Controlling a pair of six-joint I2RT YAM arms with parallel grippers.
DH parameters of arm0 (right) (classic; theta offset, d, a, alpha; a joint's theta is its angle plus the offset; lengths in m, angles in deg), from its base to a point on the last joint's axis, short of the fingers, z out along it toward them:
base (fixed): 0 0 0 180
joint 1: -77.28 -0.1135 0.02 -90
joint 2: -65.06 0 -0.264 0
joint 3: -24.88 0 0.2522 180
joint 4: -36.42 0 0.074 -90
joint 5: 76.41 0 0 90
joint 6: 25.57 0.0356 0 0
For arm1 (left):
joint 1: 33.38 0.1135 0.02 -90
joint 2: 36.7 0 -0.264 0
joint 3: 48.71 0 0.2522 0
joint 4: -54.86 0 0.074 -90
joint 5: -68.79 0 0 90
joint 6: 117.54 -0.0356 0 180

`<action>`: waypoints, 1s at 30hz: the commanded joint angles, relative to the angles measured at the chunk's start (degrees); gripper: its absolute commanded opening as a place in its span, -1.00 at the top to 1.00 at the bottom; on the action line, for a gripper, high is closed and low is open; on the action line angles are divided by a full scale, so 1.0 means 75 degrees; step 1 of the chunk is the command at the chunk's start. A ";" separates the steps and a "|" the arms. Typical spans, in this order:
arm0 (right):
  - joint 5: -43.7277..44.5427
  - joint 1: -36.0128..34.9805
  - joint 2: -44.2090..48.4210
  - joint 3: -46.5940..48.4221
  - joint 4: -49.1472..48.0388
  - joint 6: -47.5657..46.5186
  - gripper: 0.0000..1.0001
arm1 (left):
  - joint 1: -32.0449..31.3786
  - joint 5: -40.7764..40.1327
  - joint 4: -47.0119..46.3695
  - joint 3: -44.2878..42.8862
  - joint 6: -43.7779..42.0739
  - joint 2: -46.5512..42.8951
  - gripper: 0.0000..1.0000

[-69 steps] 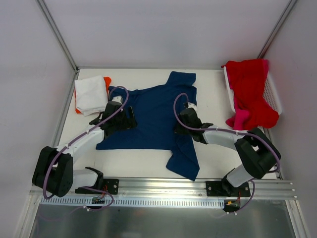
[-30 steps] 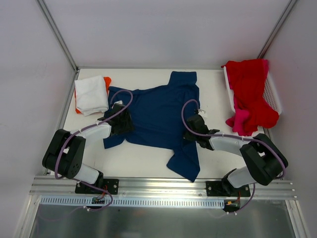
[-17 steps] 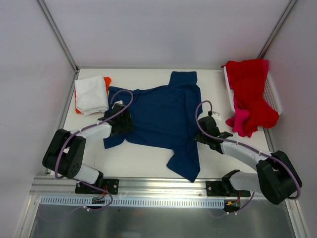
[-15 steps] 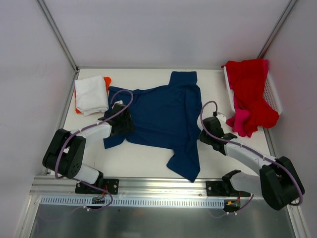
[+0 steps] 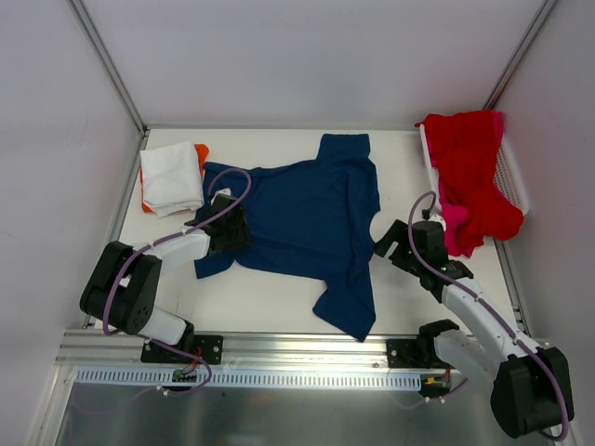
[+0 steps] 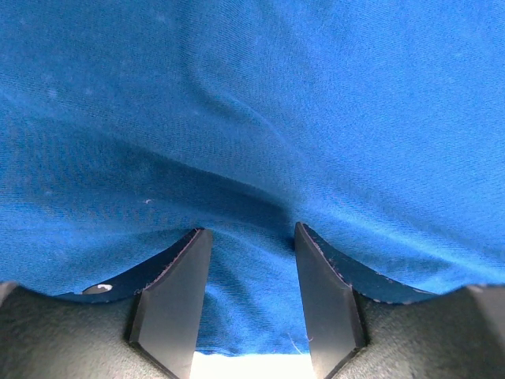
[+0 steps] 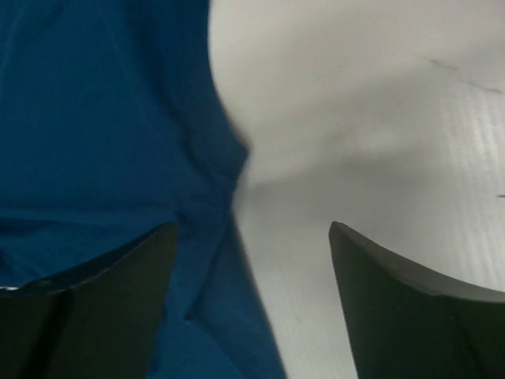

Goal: Fold and stack the t-shirts
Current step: Flatten the tshirt out

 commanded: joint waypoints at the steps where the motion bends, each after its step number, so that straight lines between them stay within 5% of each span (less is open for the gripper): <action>1: -0.1002 0.0016 -0.0443 0.0601 -0.0395 -0.0073 -0.79 | -0.0108 0.0032 0.0739 0.0258 0.0122 0.0304 0.06; 17: -0.1425 -0.0394 -0.2904 0.0121 -0.2587 0.1088 -0.68 | -0.0143 0.0055 0.0739 0.0270 0.0099 0.0281 0.08; 24: -0.1307 -0.0418 -0.3151 0.0133 -0.2634 0.1018 0.24 | -0.0143 0.0020 0.0739 0.0246 0.0087 0.0292 0.08; 30: -0.1249 -0.0418 -0.3244 0.0144 -0.2587 0.0936 0.80 | -0.0155 0.0020 0.0739 0.0258 0.0075 0.0281 0.10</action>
